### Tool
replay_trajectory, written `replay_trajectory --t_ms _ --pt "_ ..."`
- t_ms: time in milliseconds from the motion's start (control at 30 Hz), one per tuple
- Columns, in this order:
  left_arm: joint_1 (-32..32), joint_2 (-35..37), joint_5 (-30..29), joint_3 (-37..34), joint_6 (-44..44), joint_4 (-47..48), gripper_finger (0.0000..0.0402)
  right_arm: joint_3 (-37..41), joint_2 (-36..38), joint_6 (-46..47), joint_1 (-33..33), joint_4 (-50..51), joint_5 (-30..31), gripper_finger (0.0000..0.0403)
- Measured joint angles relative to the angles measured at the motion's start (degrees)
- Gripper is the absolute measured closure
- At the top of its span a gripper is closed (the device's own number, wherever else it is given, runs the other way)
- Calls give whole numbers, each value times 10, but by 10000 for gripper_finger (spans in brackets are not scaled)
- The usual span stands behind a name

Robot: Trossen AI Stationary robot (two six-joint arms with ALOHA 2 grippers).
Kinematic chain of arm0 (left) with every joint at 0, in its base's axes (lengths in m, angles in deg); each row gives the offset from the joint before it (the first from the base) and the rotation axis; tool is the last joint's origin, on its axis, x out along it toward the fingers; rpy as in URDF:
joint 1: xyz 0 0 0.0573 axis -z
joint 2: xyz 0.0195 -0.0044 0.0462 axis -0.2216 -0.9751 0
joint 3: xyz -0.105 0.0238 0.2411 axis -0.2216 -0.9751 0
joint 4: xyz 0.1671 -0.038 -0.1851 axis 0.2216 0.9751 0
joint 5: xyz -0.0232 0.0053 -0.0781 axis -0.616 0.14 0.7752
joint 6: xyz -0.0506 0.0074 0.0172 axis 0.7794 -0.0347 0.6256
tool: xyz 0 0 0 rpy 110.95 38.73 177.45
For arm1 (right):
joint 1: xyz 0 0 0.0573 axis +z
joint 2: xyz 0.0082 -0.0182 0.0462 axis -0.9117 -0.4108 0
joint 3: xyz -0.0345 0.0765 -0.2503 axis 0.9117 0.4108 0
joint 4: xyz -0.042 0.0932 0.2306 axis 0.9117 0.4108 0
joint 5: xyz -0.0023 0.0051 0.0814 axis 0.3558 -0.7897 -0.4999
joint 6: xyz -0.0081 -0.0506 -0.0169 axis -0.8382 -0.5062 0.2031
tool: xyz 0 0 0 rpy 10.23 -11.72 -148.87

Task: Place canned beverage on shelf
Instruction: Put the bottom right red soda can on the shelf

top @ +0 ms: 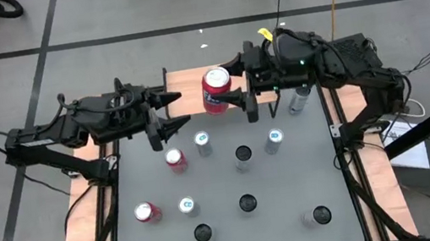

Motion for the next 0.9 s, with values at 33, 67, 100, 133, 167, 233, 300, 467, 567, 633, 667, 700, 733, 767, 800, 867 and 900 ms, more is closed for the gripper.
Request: replay_trajectory --t_ms 33,67,100,133,167,233,300,467,567,633,667,700,733,767,800,867,900 --pt "-4 0 0 0 1 1 4 -8 -4 -8 -7 6 -12 149" --pt "-8 0 -3 0 2 2 4 -14 -6 -13 -14 11 -25 149" --pt "-12 0 -9 0 1 2 4 -16 -7 -17 -23 13 -39 149" --pt "-15 0 -17 0 0 2 4 -17 -8 -21 -32 13 -56 149" --pt "-17 0 -28 0 1 2 4 -17 -8 -25 -42 13 -70 149" --pt "-22 0 -48 0 5 2 4 -17 -9 -27 -63 16 -99 149" --pt "-25 0 -67 0 5 1 4 -17 -13 -28 -88 21 -130 149" --pt "-40 -5 -84 0 5 0 4 -17 -25 -30 -139 19 -214 149" --pt "-48 -8 -86 0 6 4 4 -17 -36 -30 -166 23 -261 149" --pt "-54 -9 -89 0 18 4 4 -17 -47 -30 -179 22 -289 149" --pt "-56 -9 -90 0 23 6 4 -17 -52 -32 -184 23 -299 149" --pt "-58 -9 -91 0 33 11 4 -17 -58 -34 -188 23 -310 149" --pt "-61 -10 -91 0 38 17 4 -17 -63 -38 -191 21 -319 149" --pt "-63 -10 -92 0 45 24 4 -17 -67 -43 -194 19 -323 149" --pt "-65 -10 -93 0 50 31 4 -17 -71 -44 -196 18 -324 149" --pt "-69 -10 -95 0 55 48 4 -17 -78 -44 -198 19 -325 149" --pt "-71 -10 -96 0 55 55 4 -17 -82 -44 -199 18 -325 149"
